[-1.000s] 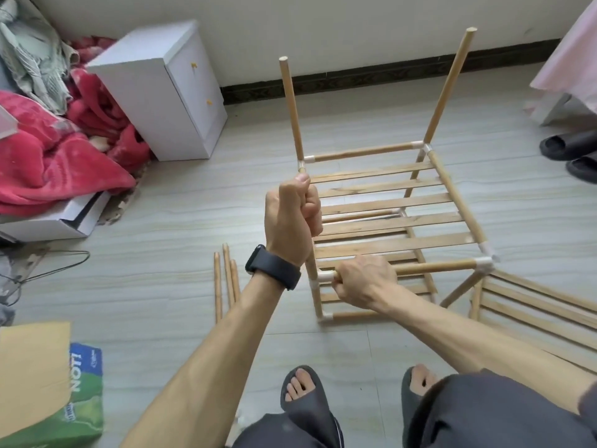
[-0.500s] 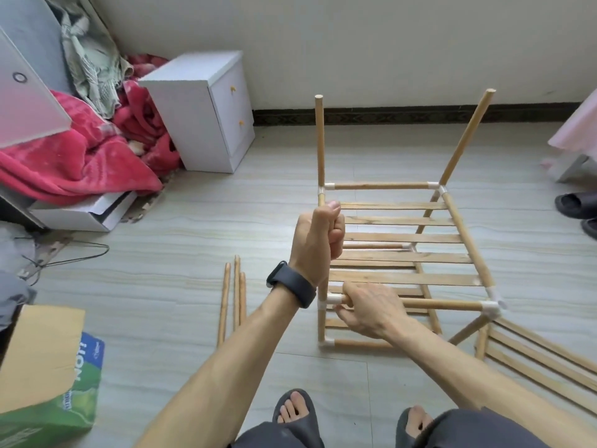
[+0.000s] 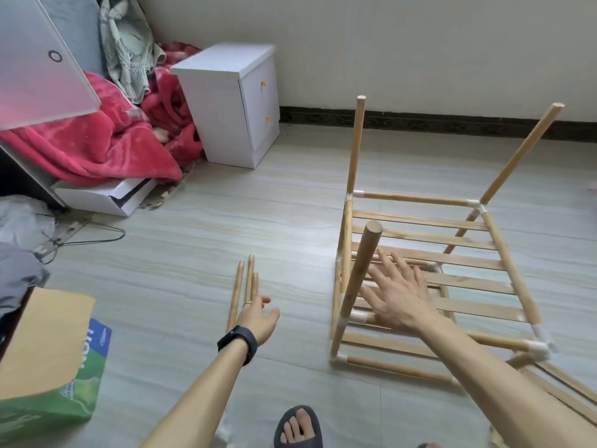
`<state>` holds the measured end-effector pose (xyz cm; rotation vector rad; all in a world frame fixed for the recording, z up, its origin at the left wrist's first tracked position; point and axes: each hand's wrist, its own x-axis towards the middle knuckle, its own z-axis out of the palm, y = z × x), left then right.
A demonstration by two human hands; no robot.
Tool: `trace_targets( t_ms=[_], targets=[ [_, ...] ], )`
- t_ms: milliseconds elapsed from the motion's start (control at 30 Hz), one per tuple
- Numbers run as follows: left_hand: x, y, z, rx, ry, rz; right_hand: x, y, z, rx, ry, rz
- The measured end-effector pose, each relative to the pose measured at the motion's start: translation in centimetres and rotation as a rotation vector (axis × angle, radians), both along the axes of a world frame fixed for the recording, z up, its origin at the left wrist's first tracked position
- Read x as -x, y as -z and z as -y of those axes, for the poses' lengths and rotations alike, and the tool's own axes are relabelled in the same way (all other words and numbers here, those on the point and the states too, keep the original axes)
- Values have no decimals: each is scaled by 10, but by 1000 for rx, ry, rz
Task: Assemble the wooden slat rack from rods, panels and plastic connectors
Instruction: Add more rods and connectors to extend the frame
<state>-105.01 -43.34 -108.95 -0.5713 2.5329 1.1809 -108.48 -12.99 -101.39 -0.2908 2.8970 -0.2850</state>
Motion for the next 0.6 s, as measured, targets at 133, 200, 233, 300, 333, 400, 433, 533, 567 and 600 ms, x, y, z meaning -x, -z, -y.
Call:
trace_targets(
  t_ms=[133,200,233,300,333,400,433,533,567,600],
  targets=[
    [-11,58,4,202,100,233,6,14,0,-6,13,65],
    [-15,76,-2,277,137,306,4,15,1,-12,18,73],
    [-17,84,-5,317,137,343,4,15,1,-10,22,72],
    [-19,96,-8,395,115,435,3,13,2,-12,23,74],
    [-21,100,-9,427,113,471,2,13,2,-16,21,74],
    [-24,107,-12,497,149,487,1,13,2,-21,22,62],
    [-25,110,-13,531,182,480,0,14,1,-21,24,59],
    [-25,115,-14,558,241,484,-2,16,2,-20,24,53],
    [-27,117,-13,564,255,484,-2,16,2,-21,24,54],
    [-27,118,-13,576,274,477,-1,15,1,-19,26,56]
  ],
)
